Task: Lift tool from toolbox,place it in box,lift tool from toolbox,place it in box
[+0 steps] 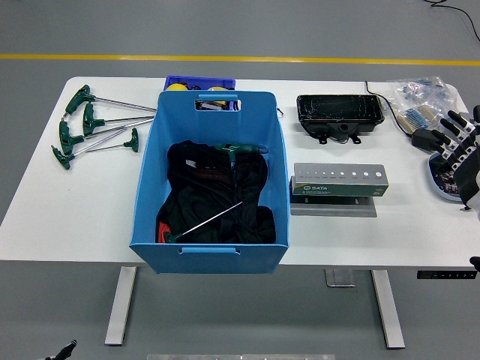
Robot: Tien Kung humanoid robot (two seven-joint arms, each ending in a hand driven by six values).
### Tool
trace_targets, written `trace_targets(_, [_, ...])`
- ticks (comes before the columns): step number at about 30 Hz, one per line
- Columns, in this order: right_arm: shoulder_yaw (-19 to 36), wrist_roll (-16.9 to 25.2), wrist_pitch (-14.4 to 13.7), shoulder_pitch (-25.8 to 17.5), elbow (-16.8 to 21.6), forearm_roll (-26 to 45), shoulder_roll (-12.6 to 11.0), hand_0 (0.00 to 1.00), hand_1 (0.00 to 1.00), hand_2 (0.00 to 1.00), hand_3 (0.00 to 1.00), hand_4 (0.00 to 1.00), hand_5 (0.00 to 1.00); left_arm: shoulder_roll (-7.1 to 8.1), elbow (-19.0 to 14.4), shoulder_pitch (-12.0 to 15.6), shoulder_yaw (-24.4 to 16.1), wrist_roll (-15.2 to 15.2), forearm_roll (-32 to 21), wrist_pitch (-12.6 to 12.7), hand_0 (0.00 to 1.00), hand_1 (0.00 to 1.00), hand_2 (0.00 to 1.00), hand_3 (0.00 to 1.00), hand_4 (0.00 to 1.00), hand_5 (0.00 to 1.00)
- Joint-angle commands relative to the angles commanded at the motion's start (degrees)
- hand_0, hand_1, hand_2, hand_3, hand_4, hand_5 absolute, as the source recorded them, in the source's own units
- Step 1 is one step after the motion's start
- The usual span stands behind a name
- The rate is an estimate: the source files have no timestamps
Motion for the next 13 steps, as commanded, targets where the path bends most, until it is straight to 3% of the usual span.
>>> trace_targets(13, [-0.4,0.3,-0.2,-0.1,-0.1,0.0,-0.1,0.818,0.812,0.863,0.856,0.998,0.964,-0.05,0.0,0.1,-0.5,0.3,0.6,0.2,0.768,0.791,0.806,0.717,0.705,0.581])
